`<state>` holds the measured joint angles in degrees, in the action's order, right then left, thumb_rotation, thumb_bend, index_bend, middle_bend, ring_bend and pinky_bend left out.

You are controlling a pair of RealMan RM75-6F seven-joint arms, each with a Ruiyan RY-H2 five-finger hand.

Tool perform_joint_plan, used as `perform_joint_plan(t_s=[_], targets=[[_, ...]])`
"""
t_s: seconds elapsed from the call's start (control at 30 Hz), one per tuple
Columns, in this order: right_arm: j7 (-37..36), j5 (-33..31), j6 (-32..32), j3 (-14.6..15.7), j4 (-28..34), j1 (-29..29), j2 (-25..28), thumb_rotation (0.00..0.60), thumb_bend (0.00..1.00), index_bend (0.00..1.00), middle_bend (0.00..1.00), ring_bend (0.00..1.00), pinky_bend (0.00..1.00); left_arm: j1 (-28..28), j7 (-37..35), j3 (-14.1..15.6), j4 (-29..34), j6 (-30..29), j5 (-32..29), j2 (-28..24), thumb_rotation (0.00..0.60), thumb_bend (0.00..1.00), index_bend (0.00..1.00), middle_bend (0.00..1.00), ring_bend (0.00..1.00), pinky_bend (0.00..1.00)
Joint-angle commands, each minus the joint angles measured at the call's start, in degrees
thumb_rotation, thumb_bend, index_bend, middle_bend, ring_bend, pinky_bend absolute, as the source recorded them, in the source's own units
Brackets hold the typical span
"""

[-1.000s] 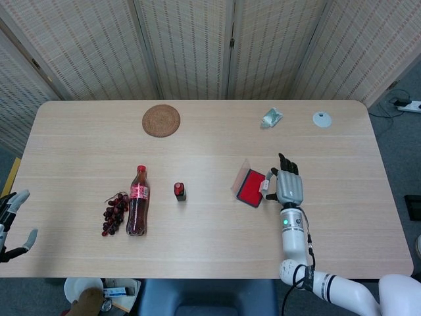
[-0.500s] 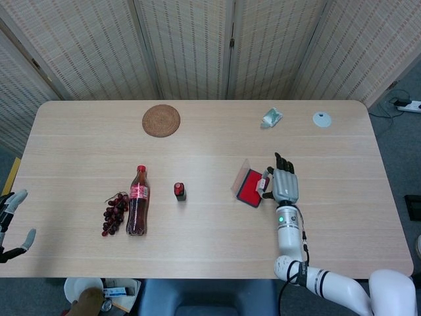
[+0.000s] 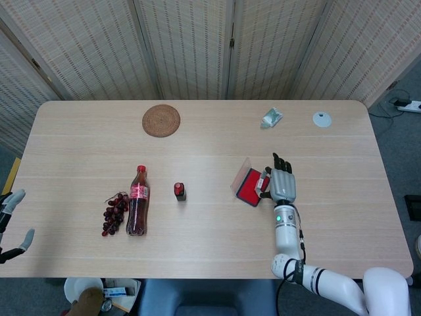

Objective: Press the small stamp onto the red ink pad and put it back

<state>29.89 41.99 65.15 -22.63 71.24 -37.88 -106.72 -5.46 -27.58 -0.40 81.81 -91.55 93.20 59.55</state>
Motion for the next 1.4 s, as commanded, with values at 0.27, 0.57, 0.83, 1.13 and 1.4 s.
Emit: perform_joint_plan(t_s=[0.27, 0.57, 0.83, 1.13, 1.4], targets=[[0.3, -0.1, 0.6, 0.4, 0.5, 0.1, 0.4, 0.6, 0.19, 0.59, 0.0, 0.0, 0.0, 0.0, 0.3, -0.1, 0.2, -0.1, 0.0, 0.0, 0.6, 0.43, 0.0, 0.0, 0.0, 0.0], [-0.1, -0.3, 0.4, 0.5, 0.0, 0.1, 0.3, 0.6, 0.19, 0.6, 0.0, 0.0, 0.0, 0.1, 0.3, -0.1, 0.3, -0.2, 0.0, 0.0, 0.6, 0.43, 0.0, 0.0, 0.0, 0.0], [-0.5, -0.7, -0.5, 0.7, -1.1, -0.1, 0.0, 0.6, 0.19, 0.6, 0.0, 0.0, 0.0, 0.2, 0.3, -0.1, 0.2, -0.6, 0.2, 0.0, 0.6, 0.43, 0.0, 0.0, 0.0, 0.0], [-1.1, 1.1, 2.1, 0.4, 3.0, 0.7, 1.9, 0.6, 0.2, 0.6, 0.0, 0.0, 0.0, 0.1, 0.3, -0.2, 0.0, -0.3, 0.1, 0.1, 0.6, 0.43, 0.0, 0.0, 0.0, 0.0], [-0.6, 1.9, 4.7, 0.7, 9.0, 2.1, 4.9, 0.6, 0.2, 0.6, 0.0, 0.0, 0.0, -0.3, 1.0, -0.2, 0.1, 0.5, -0.2, 0.2, 0.6, 0.43, 0.0, 0.0, 0.0, 0.0]])
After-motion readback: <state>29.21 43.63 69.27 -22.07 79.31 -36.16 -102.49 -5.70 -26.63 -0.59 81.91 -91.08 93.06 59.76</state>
